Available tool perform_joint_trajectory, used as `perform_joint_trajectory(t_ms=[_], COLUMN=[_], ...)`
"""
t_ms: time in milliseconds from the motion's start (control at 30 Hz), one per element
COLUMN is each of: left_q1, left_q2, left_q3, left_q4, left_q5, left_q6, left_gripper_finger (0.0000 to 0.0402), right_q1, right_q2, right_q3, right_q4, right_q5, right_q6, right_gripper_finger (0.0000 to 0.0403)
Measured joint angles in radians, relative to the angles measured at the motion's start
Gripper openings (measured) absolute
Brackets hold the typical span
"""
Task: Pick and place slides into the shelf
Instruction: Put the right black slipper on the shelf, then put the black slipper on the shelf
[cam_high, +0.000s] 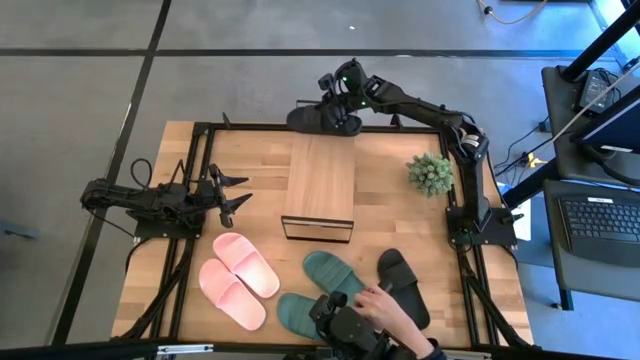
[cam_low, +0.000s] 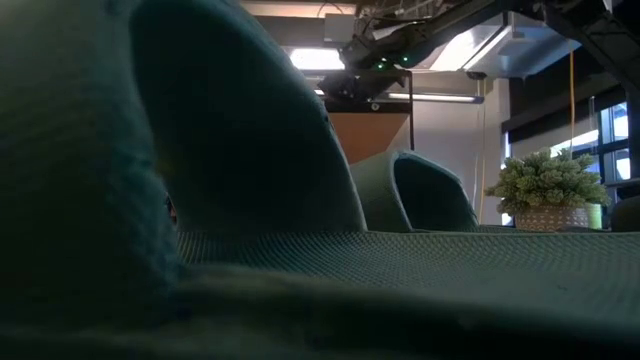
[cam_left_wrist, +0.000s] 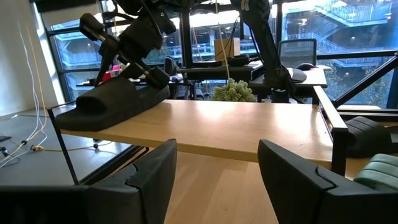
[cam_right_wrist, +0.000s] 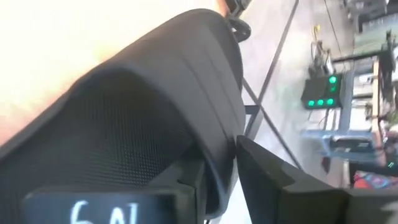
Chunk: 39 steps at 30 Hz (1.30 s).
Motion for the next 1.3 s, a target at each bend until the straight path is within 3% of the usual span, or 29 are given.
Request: perform_joint_trajectory(t_ms=[100, 300, 1300], left_q1=[0.0, 0.0, 0.0], left_q2=[0.0, 0.0, 0.0], left_q3=[0.0, 0.0, 0.0], left_q4=[0.0, 0.0, 0.0], left_q5=[0.0, 0.0, -0.001], left_q6=[0.0, 0.001, 0.001], left_gripper_finger=[0.0217, 0.0217, 0.0217], right_q1=[0.0, 0.0, 0.002], right_q2=[0.0, 0.0, 0.0], right_q3=[0.0, 0.0, 0.0], right_q4=[0.006, -0.003, -0.016], right_q5=[0.022, 0.124, 0.163], right_q6=[0.015, -0.124, -0.113], right_gripper_finger=[0.0086, 0.0088, 0.0094])
